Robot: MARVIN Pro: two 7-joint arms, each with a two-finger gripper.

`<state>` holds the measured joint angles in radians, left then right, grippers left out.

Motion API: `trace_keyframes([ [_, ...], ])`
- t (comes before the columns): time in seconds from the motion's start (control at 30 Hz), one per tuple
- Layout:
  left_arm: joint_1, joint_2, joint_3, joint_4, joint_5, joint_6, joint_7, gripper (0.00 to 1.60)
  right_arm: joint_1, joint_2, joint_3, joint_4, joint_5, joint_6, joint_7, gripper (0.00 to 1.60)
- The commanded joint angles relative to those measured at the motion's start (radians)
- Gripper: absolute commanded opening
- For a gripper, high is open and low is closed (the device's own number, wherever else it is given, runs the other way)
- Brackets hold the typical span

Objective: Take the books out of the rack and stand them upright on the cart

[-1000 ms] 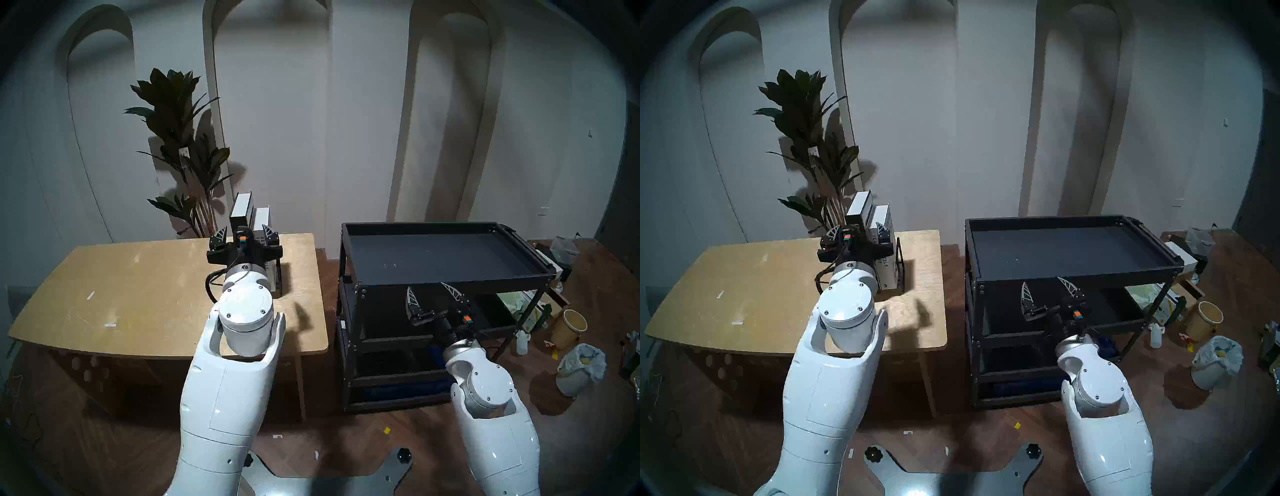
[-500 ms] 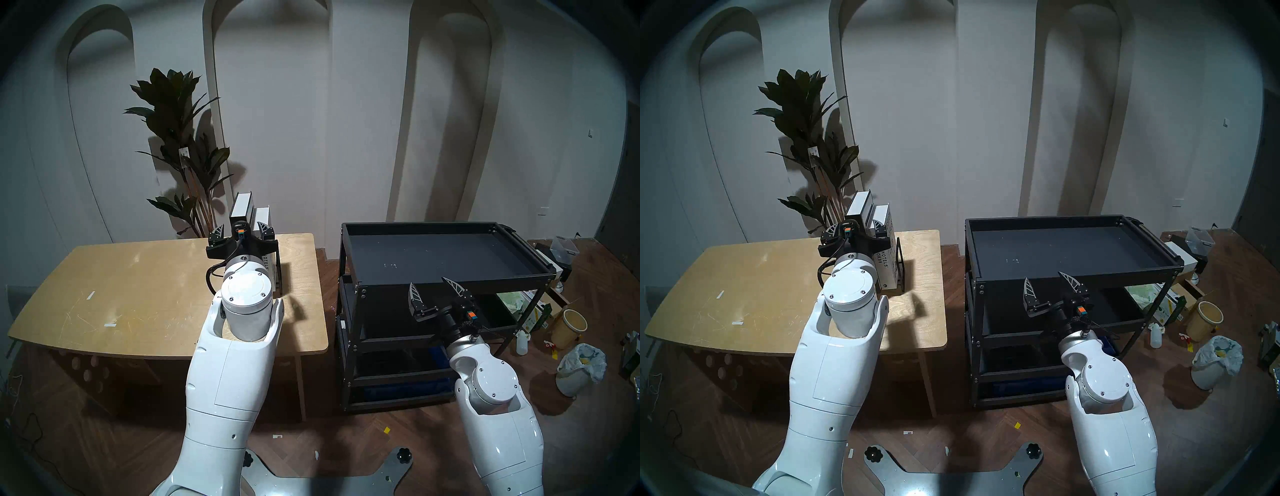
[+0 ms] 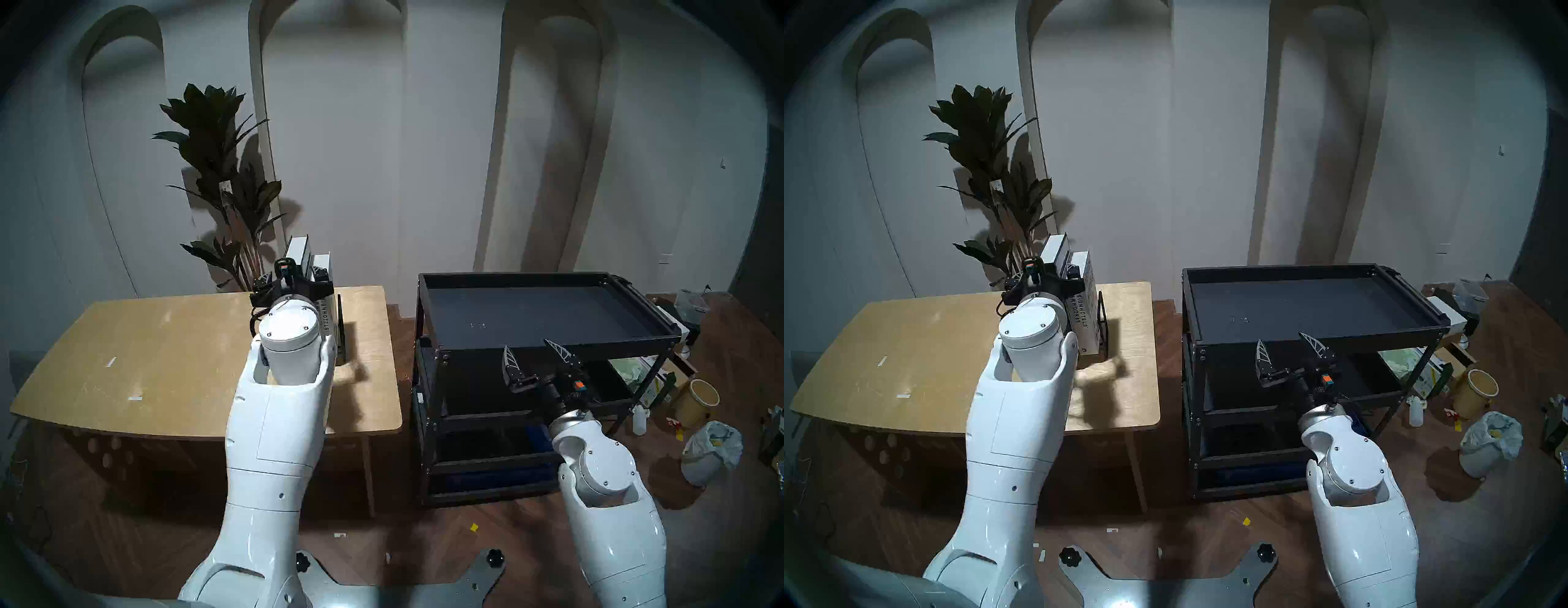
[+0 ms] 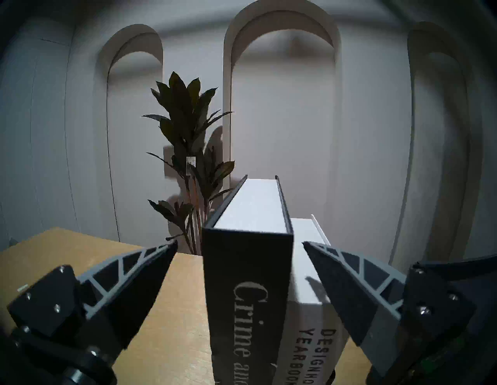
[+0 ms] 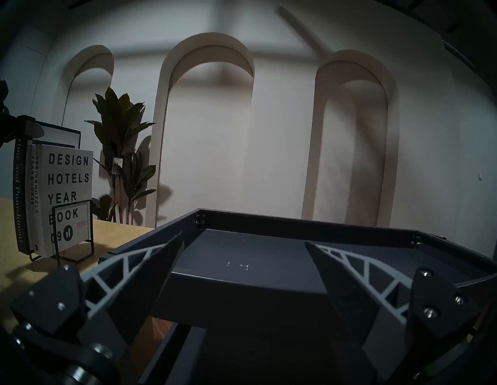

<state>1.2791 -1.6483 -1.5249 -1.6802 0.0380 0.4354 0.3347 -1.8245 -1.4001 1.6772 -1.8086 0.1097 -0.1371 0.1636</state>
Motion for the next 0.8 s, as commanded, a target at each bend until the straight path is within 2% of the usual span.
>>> trace_keyframes([
  [0.0, -0.076, 0.008, -0.008, 0.008, -0.009, 0.002, -0.016, 1.60, 0.007, -0.004, -0.008, -0.019, -0.017, -0.006, -0.011, 1.60],
  [0.7, -0.108, 0.028, -0.028, 0.060, -0.057, 0.001, -0.058, 1.60, 0.002, -0.016, -0.022, -0.020, -0.047, -0.007, -0.043, 1.60],
  [0.77, -0.110, 0.028, -0.029, 0.068, -0.064, -0.004, -0.061, 1.56, 0.001, -0.017, -0.025, -0.019, -0.052, -0.006, -0.047, 1.60],
])
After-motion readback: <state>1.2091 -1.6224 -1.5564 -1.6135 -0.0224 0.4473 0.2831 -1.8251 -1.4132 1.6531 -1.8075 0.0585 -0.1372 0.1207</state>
